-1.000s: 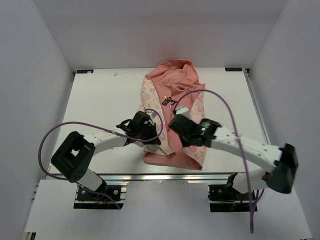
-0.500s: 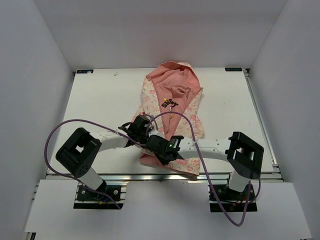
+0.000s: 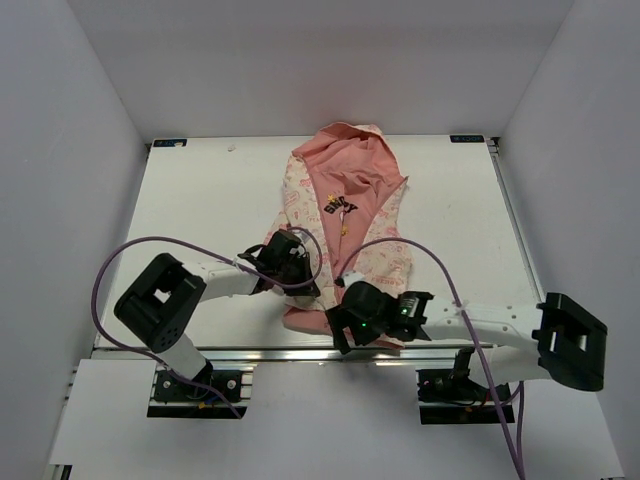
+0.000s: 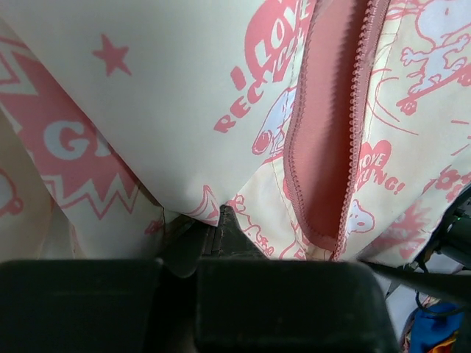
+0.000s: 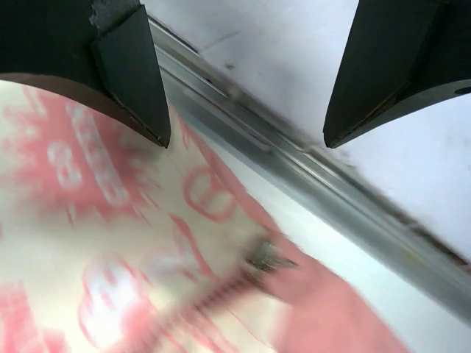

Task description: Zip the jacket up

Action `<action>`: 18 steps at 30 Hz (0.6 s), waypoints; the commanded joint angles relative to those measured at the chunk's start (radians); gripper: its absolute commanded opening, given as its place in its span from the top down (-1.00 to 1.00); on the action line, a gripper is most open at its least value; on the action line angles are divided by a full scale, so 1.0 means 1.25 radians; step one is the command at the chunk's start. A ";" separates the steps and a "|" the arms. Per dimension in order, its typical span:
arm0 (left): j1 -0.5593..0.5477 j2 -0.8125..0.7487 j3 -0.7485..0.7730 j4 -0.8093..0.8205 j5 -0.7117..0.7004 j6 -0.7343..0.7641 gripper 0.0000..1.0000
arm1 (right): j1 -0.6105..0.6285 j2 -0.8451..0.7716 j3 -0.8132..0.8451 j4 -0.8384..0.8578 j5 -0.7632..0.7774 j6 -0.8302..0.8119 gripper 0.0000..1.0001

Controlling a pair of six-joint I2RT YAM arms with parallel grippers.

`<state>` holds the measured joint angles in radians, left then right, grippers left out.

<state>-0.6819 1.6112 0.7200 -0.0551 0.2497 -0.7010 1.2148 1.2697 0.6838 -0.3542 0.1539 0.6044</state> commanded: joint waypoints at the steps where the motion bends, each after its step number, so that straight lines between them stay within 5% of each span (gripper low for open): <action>1: 0.001 0.052 0.011 -0.015 -0.039 0.016 1.00 | -0.043 -0.052 -0.078 0.012 -0.020 0.097 -0.78; 10: 0.025 0.175 0.090 -0.005 -0.056 0.065 1.00 | -0.311 -0.135 -0.196 0.106 -0.008 0.026 -0.77; 18: 0.080 0.220 0.230 -0.045 -0.039 0.130 1.00 | -0.428 -0.040 -0.059 0.079 0.026 -0.114 -0.65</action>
<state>-0.6090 1.8854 1.0107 0.0021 0.3290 -0.6312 0.6868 1.1950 0.5251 -0.2302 0.1448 0.5468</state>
